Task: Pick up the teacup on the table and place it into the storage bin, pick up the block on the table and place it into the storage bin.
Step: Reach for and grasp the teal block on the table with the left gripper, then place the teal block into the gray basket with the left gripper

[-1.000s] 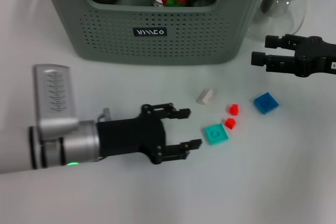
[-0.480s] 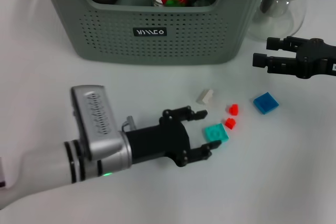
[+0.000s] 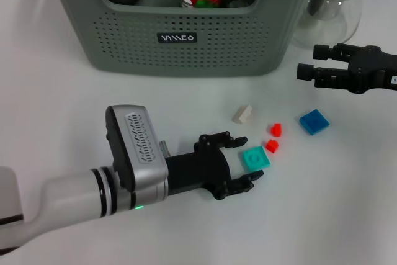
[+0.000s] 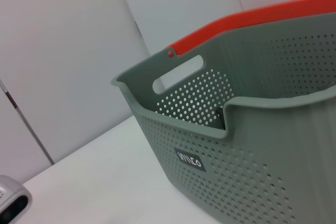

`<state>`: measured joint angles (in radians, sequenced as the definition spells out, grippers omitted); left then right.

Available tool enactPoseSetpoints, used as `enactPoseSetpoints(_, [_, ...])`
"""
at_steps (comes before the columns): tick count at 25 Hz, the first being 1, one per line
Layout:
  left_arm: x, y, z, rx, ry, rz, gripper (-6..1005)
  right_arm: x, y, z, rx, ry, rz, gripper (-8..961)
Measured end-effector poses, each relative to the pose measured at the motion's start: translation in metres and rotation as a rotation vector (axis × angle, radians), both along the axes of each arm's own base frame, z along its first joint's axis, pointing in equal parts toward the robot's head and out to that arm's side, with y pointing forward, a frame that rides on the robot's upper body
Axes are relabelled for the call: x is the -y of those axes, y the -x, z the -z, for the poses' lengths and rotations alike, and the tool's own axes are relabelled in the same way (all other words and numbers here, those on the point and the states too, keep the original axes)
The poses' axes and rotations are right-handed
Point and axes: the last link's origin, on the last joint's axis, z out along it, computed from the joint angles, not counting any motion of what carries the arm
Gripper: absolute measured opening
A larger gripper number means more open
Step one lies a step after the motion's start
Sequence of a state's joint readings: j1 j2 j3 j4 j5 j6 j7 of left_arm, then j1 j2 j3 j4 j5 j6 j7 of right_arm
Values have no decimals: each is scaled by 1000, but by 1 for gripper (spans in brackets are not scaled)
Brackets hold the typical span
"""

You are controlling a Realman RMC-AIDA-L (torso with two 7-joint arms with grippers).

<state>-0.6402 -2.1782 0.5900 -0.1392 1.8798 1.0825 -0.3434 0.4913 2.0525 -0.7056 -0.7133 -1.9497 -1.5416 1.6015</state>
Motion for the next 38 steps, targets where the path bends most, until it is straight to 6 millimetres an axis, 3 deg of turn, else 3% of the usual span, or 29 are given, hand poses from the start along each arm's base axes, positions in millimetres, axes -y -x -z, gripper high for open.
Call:
enactPoseSetpoints(12, [-3, -2, 4, -23, -11, -10, 649, 0, -1, -1, -1, -4, 5, 856])
enactPoseSetpoints(15, [-4, -3, 5, -28, -8, -6, 438, 0, -1, -1, -2, -5, 6, 856])
enactPoseSetpoints(20, [2, -6, -7, 75, 4, 8, 412, -1, -1, -2, 1, -7, 4, 856])
enactPoseSetpoints(22, [3, -3, -23, 144, 19, 3, 412, -1, -2, -3, 2, -8, 4, 856])
enactPoseSetpoints(25, [-1, 9, -65, 263, 59, -39, 412, -1, -2, -3, 2, -8, 4, 856])
enactPoseSetpoints(30, [-5, 14, -154, 383, 41, 0, 413, -1, -1, -2, 4, -5, -1, 856])
enactPoseSetpoints(32, [-12, 4, -184, 410, 37, 38, 413, -1, 0, -2, 4, -5, -5, 856])
enactPoseSetpoints(35, [-39, -27, -219, 434, 38, 61, 414, -2, 1, -2, 4, -4, -10, 857])
enactPoseSetpoints(38, [-87, -72, -242, 409, 24, -12, 414, -3, 3, 0, 4, -3, -15, 857])
